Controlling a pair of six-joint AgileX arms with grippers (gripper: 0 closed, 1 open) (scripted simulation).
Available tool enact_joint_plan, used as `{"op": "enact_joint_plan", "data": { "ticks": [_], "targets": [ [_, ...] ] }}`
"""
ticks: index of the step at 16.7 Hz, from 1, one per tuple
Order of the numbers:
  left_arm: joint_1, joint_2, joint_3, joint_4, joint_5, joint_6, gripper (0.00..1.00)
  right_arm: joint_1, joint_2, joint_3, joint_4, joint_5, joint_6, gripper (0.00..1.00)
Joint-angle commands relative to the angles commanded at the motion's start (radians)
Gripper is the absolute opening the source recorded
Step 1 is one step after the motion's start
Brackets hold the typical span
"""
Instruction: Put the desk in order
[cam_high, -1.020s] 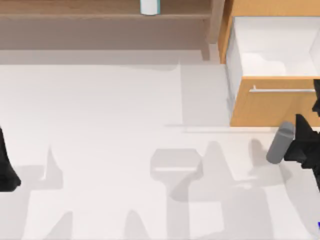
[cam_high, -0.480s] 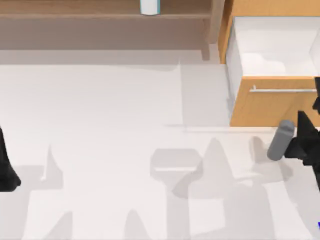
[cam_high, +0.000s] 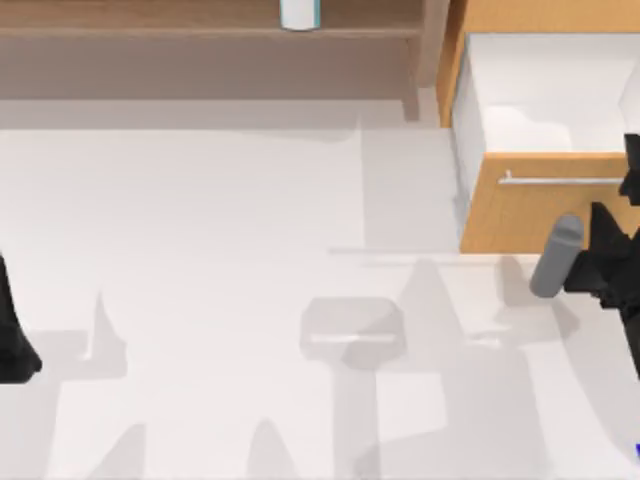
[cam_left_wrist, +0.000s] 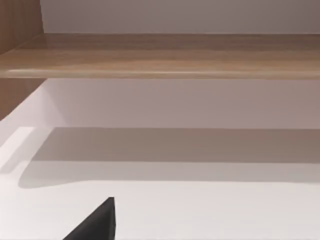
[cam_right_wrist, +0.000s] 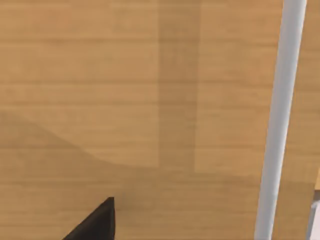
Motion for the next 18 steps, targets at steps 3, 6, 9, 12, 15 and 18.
{"op": "enact_joint_plan", "data": {
  "ticks": [3, 6, 9, 12, 15, 18],
  "targets": [
    [0.000, 0.000, 0.000, 0.000, 0.000, 0.000, 1.00, 0.000, 0.000, 0.000, 0.000, 0.000, 0.000, 0.85],
    [0.000, 0.000, 0.000, 0.000, 0.000, 0.000, 1.00, 0.000, 0.000, 0.000, 0.000, 0.000, 0.000, 0.62],
    [0.000, 0.000, 0.000, 0.000, 0.000, 0.000, 1.00, 0.000, 0.000, 0.000, 0.000, 0.000, 0.000, 0.40],
    [0.000, 0.000, 0.000, 0.000, 0.000, 0.000, 1.00, 0.000, 0.000, 0.000, 0.000, 0.000, 0.000, 0.17],
    [0.000, 0.000, 0.000, 0.000, 0.000, 0.000, 1.00, 0.000, 0.000, 0.000, 0.000, 0.000, 0.000, 0.00],
    [0.000, 0.000, 0.000, 0.000, 0.000, 0.000, 1.00, 0.000, 0.000, 0.000, 0.000, 0.000, 0.000, 0.00]
  ]
}}
